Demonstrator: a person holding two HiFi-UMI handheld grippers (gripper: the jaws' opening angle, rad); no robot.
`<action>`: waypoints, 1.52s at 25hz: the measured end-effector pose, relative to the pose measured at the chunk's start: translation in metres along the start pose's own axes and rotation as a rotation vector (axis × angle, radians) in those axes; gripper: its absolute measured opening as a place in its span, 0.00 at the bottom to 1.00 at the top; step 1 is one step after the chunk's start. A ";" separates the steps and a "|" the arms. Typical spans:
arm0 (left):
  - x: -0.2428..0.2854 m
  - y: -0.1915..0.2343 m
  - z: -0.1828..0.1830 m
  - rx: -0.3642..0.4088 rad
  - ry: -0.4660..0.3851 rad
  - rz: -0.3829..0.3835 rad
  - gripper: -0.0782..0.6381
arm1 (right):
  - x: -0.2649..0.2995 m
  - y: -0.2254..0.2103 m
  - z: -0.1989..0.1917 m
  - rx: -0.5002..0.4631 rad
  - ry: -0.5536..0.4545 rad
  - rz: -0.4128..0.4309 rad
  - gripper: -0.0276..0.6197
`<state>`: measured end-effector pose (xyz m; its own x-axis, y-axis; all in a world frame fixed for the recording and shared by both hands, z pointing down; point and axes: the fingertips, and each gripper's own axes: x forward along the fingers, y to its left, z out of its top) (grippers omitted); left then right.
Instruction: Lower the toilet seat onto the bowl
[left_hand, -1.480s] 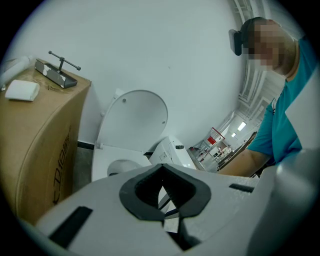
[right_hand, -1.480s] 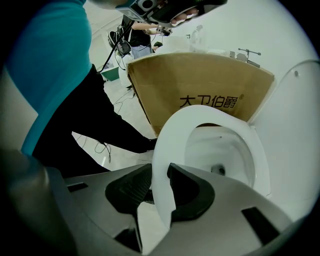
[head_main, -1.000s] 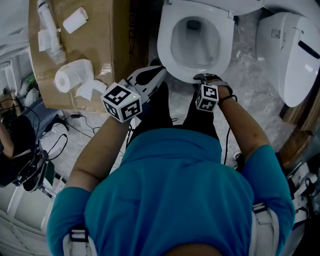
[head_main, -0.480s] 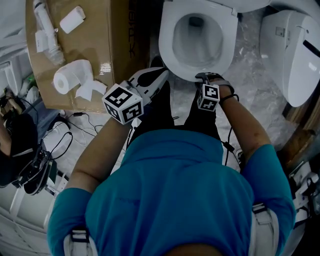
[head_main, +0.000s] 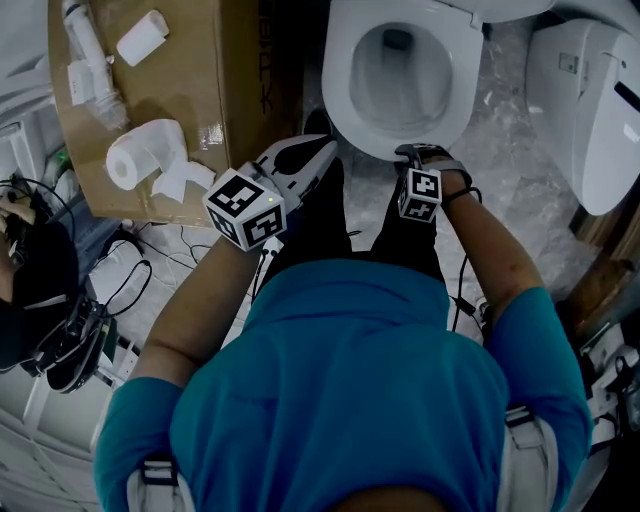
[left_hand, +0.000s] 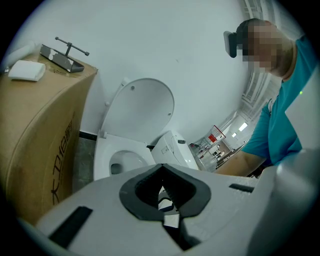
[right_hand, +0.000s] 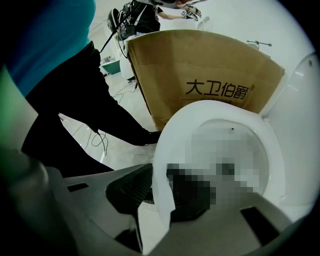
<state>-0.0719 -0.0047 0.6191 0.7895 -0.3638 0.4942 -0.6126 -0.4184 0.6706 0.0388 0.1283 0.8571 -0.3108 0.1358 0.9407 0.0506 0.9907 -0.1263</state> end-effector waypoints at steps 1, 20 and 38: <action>0.000 0.000 0.000 -0.002 0.001 0.000 0.11 | 0.002 0.001 -0.001 -0.001 0.002 0.001 0.21; 0.008 0.011 -0.009 -0.022 0.011 -0.007 0.11 | 0.033 -0.002 -0.011 -0.024 0.033 0.017 0.20; 0.016 0.015 -0.022 -0.042 0.032 -0.015 0.11 | 0.059 -0.038 -0.027 0.049 0.074 -0.038 0.05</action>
<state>-0.0673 0.0018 0.6491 0.8001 -0.3304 0.5006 -0.5987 -0.3880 0.7008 0.0442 0.0986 0.9257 -0.2409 0.0991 0.9655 -0.0066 0.9946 -0.1037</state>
